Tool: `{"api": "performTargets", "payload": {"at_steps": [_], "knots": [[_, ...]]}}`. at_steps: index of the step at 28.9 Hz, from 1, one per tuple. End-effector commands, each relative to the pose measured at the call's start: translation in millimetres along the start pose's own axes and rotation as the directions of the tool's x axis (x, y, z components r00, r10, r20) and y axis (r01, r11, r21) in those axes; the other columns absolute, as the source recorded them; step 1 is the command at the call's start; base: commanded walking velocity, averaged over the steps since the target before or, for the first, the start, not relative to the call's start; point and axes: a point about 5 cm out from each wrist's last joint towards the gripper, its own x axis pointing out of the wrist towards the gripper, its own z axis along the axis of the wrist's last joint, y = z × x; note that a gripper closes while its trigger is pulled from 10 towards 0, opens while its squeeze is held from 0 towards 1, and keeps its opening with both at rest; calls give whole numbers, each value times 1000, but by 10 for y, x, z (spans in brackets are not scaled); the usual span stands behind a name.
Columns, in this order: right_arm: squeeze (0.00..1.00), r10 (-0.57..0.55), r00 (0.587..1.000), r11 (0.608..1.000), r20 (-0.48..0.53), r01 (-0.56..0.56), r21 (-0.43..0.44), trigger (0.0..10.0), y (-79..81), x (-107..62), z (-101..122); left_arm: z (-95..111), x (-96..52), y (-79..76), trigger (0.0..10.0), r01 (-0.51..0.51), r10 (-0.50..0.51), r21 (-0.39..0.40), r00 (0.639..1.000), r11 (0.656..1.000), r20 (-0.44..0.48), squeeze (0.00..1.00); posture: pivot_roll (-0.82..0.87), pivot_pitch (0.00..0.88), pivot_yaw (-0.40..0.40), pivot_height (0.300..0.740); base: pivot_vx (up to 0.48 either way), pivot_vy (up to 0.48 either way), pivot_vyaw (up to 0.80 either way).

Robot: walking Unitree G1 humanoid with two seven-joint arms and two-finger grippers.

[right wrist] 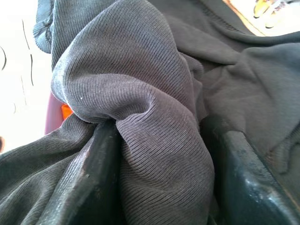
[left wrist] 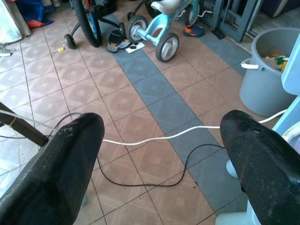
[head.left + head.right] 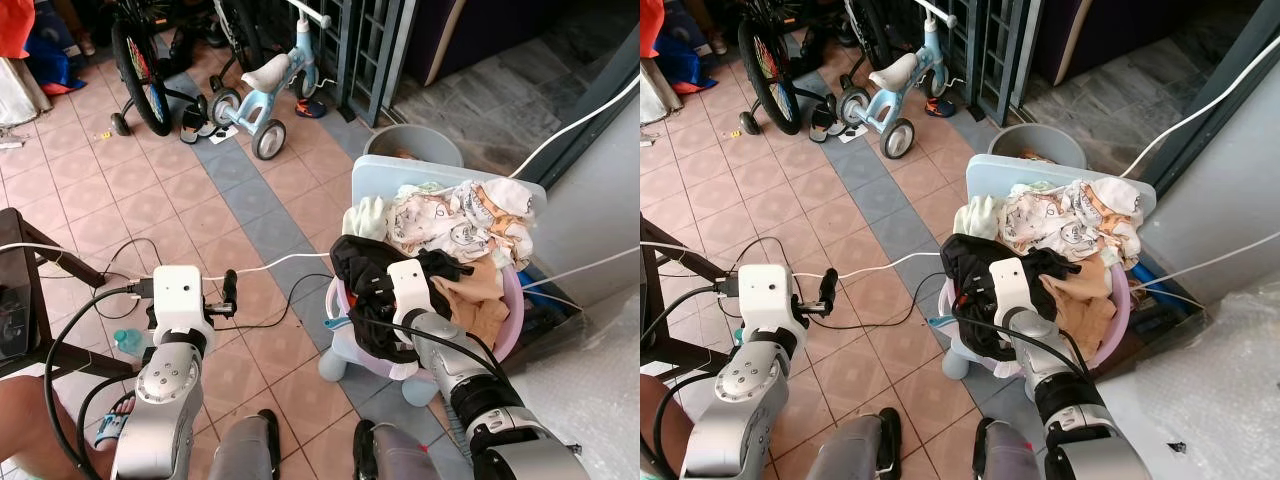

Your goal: Clothes washing

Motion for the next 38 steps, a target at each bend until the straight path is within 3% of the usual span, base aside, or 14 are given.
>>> {"api": "performTargets", "payload": {"at_steps": [1,9,11,17,22,23,24,25,26,34,38], "knots": [[0,-36,999,998,-15,37,52,0,-92,-35,-56,-22,10,15,10000,-15,15,2,1000,1000,-3,0,57,187,10,740,0,0,0],[0,-44,991,975,128,15,223,0,-165,-129,177,78,157,14,10000,-23,23,2,999,1000,33,0,0,189,10,740,0,0,0],[0,-63,969,969,237,3,246,0,-179,-245,296,103,198,-41,10000,1,-1,-9,999,1000,49,0,-9,182,19,740,0,0,0],[0,-157,906,966,393,58,251,0,-203,-563,417,156,278,-127,10000,53,-51,-31,996,998,78,0,-34,143,48,740,0,0,0],[0,-72,901,984,427,-7,180,0,-50,-730,383,124,303,-125,10000,70,-68,-24,995,997,71,0,-32,126,65,740,0,0,0],[0,-50,905,988,423,-18,154,4902,-17,-745,358,121,307,-120,10000,71,-69,-24,995,997,72,0,-31,121,67,740,0,0,0],[0,-31,907,991,420,-28,133,9059,8,-753,331,119,309,-117,10000,72,-70,-24,995,997,74,0,-30,119,67,740,0,0,0],[94,-20,911,992,411,-33,122,10000,26,-751,299,115,309,-113,10000,72,-70,-24,995,997,74,0,-27,110,67,740,0,0,0],[1000,-16,922,993,387,-32,118,10000,42,-730,248,109,311,-113,10000,72,-70,-24,995,997,74,0,-25,107,68,740,0,0,0],[1000,79,980,997,184,-79,-9,10000,227,-424,47,98,315,-127,10000,69,-67,-33,995,997,68,0,-3,112,75,740,0,0,0],[1000,57,986,995,155,-43,-95,10000,265,-268,122,84,309,-150,10000,78,-76,-27,995,997,62,0,19,124,73,740,0,0,0]]}}
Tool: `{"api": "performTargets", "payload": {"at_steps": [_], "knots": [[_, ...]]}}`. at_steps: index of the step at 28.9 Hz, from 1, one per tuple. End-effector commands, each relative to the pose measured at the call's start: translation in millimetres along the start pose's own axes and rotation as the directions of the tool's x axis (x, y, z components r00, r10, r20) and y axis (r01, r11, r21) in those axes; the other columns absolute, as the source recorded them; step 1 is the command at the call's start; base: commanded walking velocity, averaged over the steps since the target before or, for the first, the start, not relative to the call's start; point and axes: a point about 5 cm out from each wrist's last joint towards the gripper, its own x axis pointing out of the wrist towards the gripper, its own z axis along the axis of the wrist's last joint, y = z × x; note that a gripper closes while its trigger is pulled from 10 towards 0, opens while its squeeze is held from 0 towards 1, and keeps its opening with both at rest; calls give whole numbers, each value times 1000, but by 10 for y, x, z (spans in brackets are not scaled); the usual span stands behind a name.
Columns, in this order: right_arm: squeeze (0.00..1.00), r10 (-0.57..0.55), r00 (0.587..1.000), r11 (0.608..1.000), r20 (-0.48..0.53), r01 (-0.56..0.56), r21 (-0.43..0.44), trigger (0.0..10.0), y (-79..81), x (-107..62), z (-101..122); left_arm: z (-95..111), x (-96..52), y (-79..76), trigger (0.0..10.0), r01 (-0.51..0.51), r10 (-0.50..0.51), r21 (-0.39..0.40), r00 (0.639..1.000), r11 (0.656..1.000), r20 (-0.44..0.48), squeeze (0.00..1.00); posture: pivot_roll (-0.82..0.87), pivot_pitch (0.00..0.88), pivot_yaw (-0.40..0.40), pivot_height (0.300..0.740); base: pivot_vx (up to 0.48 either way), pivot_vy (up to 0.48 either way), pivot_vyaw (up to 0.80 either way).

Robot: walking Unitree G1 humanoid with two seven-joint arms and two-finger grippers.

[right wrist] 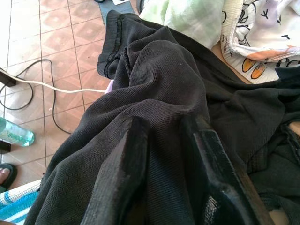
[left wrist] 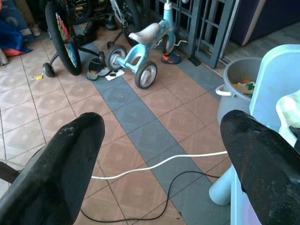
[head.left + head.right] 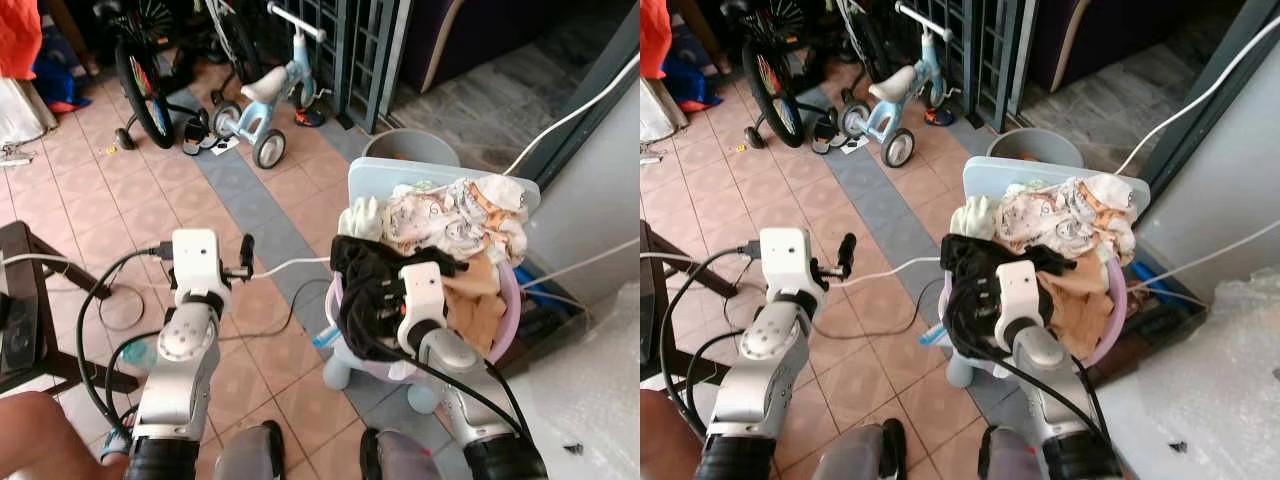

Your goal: Clothes washing

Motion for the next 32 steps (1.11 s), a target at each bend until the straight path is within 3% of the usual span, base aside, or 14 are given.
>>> {"api": "performTargets", "payload": {"at_steps": [1,3,11,16,18,22,23,32], "knots": [[1000,-4,1000,999,-8,4,-43,10000,32,52,14,-41,-14,12,10000,-1,2,9,1000,1000,-16,0,19,124,73,740,0,0,0],[1000,-21,1000,995,12,22,-101,10000,19,121,104,-35,-12,20,10000,-3,3,7,1000,1000,-19,0,22,141,68,740,0,0,0],[1000,-105,991,984,83,116,-138,10000,-89,169,234,-41,-22,51,10000,-19,20,3,1000,1000,-20,0,24,141,59,740,0,0,0],[1000,-50,999,989,-15,48,-143,10000,-46,197,86,-57,-18,36,10000,-16,16,3,1000,1000,-26,0,22,140,59,740,0,0,0],[0,-40,998,989,-41,33,-145,10000,-28,193,36,-62,-20,27,10000,-11,11,3,1000,1000,-27,0,22,139,59,740,0,0,0],[0,38,996,990,-85,-49,-131,10000,126,214,-53,-61,-12,19,10000,-4,4,2,1000,1000,-25,0,22,134,59,740,0,0,0],[0,40,995,992,-89,-50,-114,0,142,213,-69,-61,-12,23,10000,-5,5,4,1000,1000,-25,0,23,133,58,740,0,0,0],[0,75,989,993,-131,-86,-79,0,153,226,-134,-69,2,13,10000,-7,7,8,1000,1000,-24,0,16,115,56,740,0,0,0]]}}
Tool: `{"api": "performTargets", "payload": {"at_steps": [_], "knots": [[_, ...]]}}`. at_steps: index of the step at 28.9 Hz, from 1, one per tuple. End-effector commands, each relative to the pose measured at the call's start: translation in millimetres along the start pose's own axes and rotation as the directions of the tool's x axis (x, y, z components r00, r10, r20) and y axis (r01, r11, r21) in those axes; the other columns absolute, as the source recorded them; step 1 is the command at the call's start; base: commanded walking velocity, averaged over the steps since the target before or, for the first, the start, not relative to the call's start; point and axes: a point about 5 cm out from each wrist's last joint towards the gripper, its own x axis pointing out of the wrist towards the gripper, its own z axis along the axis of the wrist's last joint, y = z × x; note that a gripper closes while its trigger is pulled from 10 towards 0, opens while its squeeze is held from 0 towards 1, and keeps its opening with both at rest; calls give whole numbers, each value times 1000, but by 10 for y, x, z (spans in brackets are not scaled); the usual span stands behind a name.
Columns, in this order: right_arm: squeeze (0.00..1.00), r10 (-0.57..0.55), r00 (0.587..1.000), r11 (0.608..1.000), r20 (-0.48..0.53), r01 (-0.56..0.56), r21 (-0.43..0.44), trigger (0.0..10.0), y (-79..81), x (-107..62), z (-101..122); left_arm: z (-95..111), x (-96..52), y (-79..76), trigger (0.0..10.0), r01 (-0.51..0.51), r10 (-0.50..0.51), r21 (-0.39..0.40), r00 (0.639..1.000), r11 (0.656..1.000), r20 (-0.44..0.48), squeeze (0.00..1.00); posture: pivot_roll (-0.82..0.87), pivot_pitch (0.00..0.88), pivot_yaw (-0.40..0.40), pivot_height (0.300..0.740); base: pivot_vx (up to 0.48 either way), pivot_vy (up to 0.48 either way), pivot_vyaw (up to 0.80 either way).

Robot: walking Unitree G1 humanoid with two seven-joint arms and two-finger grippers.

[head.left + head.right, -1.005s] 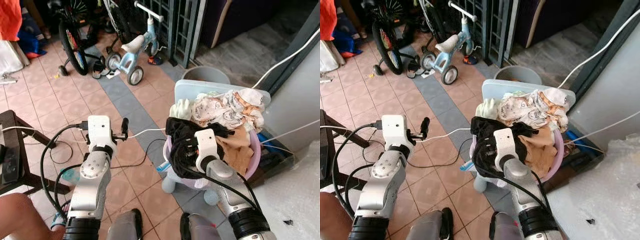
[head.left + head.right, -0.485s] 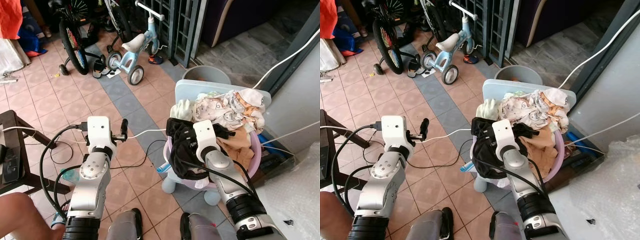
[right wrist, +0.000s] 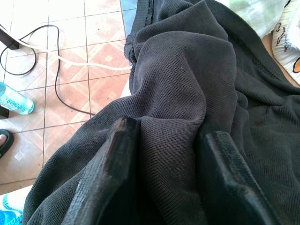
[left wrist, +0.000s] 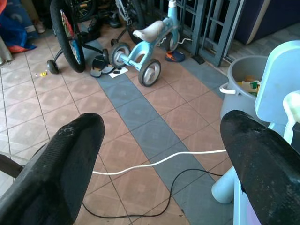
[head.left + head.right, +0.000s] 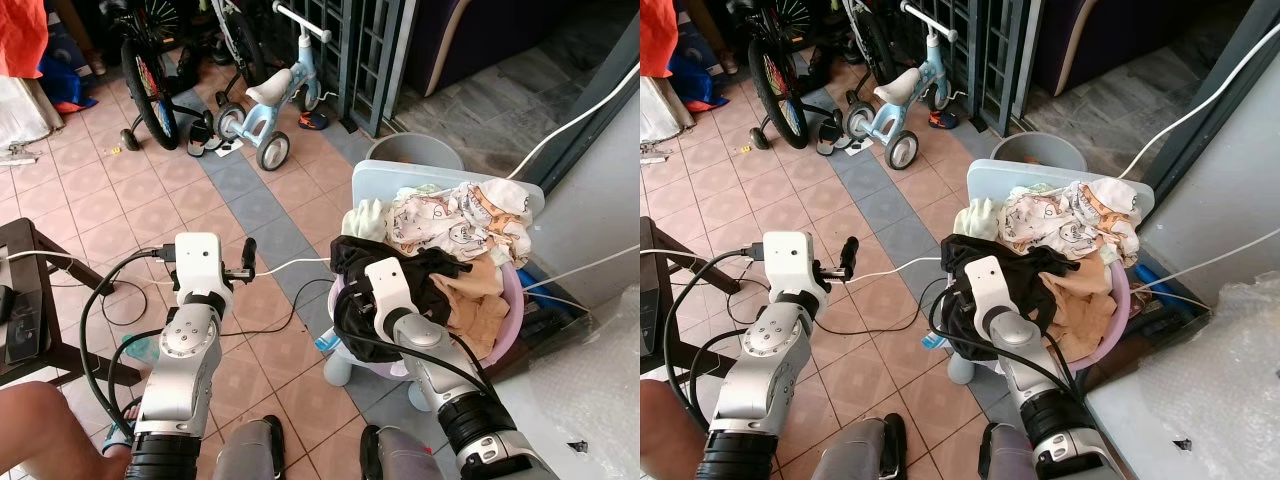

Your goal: Clothes washing

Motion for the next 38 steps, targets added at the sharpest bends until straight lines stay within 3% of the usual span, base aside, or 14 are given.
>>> {"api": "performTargets", "payload": {"at_steps": [1,20,23,25,26,28,29,30,31,32,33,34,38], "knots": [[0,17,999,1000,-31,-16,12,0,17,6,-57,-30,3,-7,10000,-1,1,7,1000,1000,-11,0,16,114,55,740,0,0,0],[0,-21,1000,998,-1,21,55,0,-70,-10,-36,-35,25,-43,10000,-4,4,0,1000,1000,-5,0,13,93,41,740,0,0,0],[0,-63,996,993,58,57,101,0,-156,-66,23,-80,2,-45,10000,-11,10,-9,1000,1000,-13,0,7,79,31,740,0,0,0],[0,-132,974,982,186,103,161,0,-274,-157,211,-89,-11,-55,10000,-8,8,-11,1000,1000,-9,0,-1,74,32,740,0,0,0],[0,-132,974,982,186,103,161,0,-274,-157,211,-89,-11,-55,10000,-8,8,-11,1000,1000,-9,0,-1,74,32,740,0,0,0],[0,-201,925,968,323,137,209,0,-379,-270,417,-81,5,-67,10000,-8,8,-7,1000,1000,-5,0,-12,71,40,740,0,0,0],[0,-201,925,968,323,137,209,0,-379,-270,417,-81,5,-67,10000,-8,8,-7,1000,1000,-5,0,-12,71,40,740,0,0,0],[0,-260,860,956,438,167,240,0,-464,-391,601,-52,35,-89,10000,-7,7,-12,1000,1000,6,0,-18,75,46,740,0,0,0],[0,-280,833,952,477,177,250,0,-492,-439,662,-41,45,-97,10000,-7,7,-13,1000,1000,9,0,-18,75,46,740,0,0,0],[0,-280,833,952,477,177,250,0,-492,-439,662,-41,45,-97,10000,-7,7,-13,1000,1000,9,0,-18,75,46,740,0,0,0],[0,-312,766,947,562,205,247,0,-548,-565,806,1,70,-114,10000,0,0,-15,1000,1000,27,0,-24,79,52,740,0,0,0],[0,-322,741,945,589,218,243,0,-570,-620,866,33,83,-115,10000,2,-1,-9,999,1000,43,0,-31,81,57,740,0,0,0],[0,-340,698,940,630,262,216,0,-617,-732,987,106,129,-101,10000,-2,2,2,998,1000,71,0,-36,77,60,740,0,0,0]]}}
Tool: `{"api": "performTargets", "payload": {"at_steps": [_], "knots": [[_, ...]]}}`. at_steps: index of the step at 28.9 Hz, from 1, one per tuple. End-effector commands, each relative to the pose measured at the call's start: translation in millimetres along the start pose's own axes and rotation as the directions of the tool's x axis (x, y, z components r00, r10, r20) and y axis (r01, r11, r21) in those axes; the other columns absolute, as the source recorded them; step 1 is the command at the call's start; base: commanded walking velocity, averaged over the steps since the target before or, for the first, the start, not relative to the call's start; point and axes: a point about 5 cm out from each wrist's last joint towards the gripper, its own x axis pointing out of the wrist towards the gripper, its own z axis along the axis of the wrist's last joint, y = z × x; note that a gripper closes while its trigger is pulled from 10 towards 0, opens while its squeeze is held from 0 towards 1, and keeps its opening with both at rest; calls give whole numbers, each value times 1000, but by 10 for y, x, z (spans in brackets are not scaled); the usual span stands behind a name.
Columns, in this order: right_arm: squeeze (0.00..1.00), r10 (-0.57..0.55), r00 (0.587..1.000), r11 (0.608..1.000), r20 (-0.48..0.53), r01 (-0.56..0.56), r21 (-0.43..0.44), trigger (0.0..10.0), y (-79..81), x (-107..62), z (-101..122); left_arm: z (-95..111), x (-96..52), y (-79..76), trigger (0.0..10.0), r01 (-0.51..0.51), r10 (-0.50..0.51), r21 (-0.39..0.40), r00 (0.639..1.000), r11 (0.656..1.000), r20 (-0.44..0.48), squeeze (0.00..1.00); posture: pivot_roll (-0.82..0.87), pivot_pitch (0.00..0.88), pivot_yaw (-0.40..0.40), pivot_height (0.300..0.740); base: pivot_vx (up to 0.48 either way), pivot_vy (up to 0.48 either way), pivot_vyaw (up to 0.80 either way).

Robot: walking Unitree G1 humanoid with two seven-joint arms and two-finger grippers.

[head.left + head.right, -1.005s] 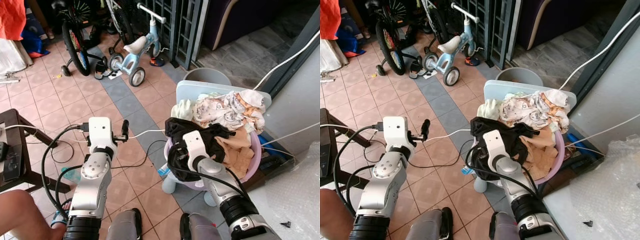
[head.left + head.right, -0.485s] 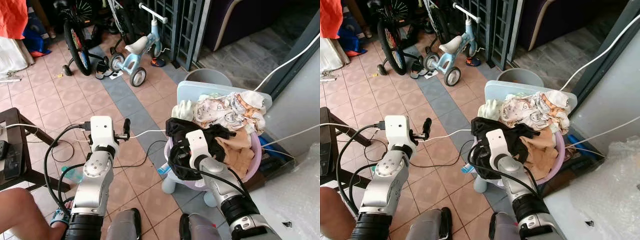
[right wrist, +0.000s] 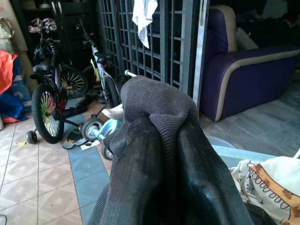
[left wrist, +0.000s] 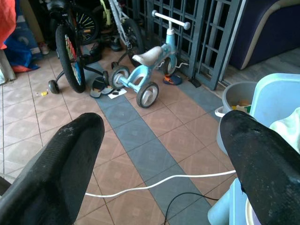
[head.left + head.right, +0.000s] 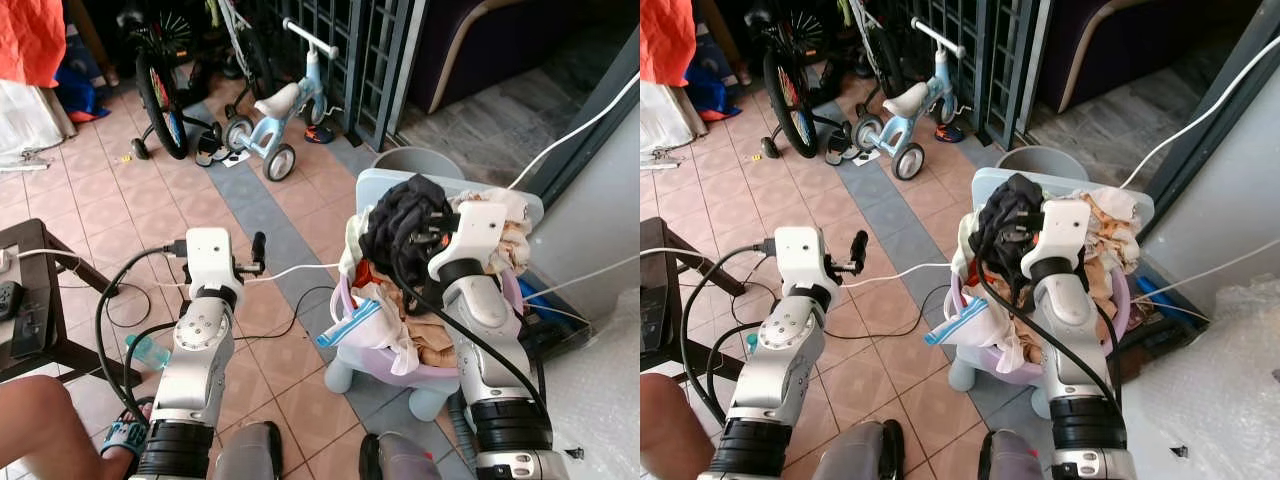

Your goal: Clothes washing

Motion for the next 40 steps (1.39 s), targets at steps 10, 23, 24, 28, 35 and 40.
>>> {"api": "performTargets", "payload": {"at_steps": [10,23,24,28,35,40], "knots": [[0,-66,998,997,10,66,-48,10000,-69,-11,71,11,28,-5,10000,-8,8,-5,1000,1000,19,0,-39,71,63,740,0,0,-367],[0,-57,998,997,-18,56,-56,10000,-63,-51,9,-19,29,8,10000,-12,12,-11,1000,1000,8,0,-45,79,64,740,-38,-61,-305],[0,-57,998,997,-18,56,-56,10000,-63,-51,9,-19,29,8,10000,-12,12,-11,1000,1000,8,0,-45,79,64,740,-255,-266,0],[0,-55,998,997,-20,53,-59,10000,-58,-51,3,-21,33,1,10000,-10,10,-11,1000,1000,6,0,-46,79,63,740,-255,-266,0],[0,-49,999,997,-22,48,-60,10000,-36,-32,-4,-29,36,1,10000,-12,12,-11,1000,1000,4,0,-42,80,61,740,-266,-273,0],[0,-46,999,997,-24,45,-61,10000,-27,-22,-10,-29,40,2,10000,-13,13,-10,1000,1000,4,0,-43,78,62,740,-273,-277,0]]}}
